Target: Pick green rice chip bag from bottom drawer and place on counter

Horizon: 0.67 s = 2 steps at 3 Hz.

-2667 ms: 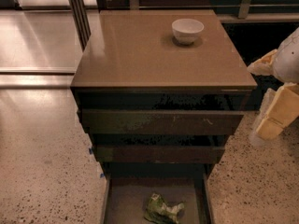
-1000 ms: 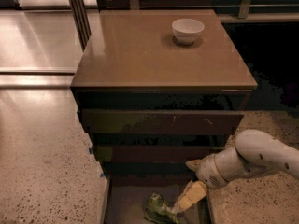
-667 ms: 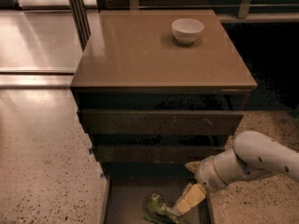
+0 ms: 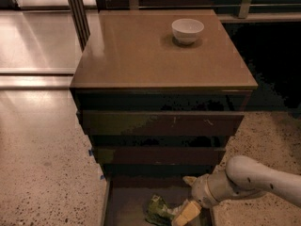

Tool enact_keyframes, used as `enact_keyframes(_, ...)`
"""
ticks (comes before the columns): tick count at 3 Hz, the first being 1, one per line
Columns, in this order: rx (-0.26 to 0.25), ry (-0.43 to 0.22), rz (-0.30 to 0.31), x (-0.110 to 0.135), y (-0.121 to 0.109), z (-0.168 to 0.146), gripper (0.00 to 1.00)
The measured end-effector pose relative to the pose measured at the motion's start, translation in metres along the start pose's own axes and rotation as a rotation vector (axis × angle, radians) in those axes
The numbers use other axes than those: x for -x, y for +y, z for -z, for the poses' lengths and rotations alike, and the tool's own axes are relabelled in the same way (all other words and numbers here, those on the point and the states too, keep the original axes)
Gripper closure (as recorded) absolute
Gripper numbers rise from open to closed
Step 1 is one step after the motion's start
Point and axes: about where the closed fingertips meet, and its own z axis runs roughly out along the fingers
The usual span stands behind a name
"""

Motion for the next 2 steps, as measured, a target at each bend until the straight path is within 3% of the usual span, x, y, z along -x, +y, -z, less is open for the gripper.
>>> enact_keyframes(1,0.007,-0.024,-0.022,-0.032,-0.028,-0.046,0.00)
enact_keyframes(2,0.036,-0.046,-0.085,-0.060,-0.055,-0.086,0.00)
